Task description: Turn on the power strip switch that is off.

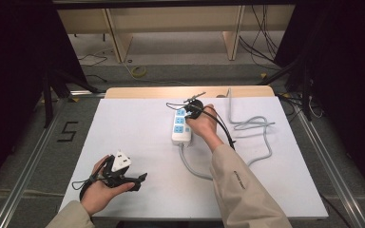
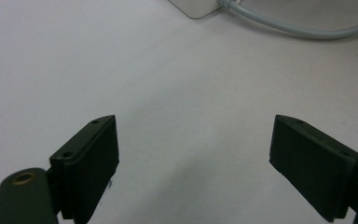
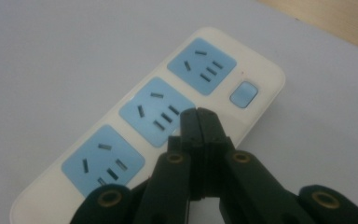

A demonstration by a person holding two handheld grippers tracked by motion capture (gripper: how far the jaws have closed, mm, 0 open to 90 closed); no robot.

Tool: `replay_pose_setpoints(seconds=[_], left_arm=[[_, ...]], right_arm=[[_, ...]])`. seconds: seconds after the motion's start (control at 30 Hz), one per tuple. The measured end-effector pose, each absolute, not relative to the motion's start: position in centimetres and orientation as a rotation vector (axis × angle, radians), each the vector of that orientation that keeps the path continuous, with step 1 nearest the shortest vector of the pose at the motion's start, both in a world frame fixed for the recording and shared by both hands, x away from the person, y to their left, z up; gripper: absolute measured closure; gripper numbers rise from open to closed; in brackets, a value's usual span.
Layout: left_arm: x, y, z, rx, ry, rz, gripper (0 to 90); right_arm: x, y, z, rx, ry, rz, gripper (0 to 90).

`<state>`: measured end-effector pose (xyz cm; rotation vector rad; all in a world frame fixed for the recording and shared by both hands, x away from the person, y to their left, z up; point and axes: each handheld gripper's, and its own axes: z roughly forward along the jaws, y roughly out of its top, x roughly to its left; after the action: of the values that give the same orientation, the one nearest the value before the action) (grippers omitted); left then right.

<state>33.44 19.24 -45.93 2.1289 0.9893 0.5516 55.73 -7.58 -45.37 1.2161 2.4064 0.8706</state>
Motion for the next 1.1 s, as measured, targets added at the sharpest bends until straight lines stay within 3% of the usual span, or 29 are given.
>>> replay_pose_setpoints(seconds=[0.4,1.1], left_arm=[[33.5,19.2,-45.9,2.131,0.991,0.555,15.2],[33.5,19.3,-46.0,2.133,1.005,0.558,15.2]], right_arm=[[55.3,-8.2,-44.5,1.182,2.390,0.879,86.5],[51.2,-14.2,-42.2,1.200,2.419,0.944,62.8]])
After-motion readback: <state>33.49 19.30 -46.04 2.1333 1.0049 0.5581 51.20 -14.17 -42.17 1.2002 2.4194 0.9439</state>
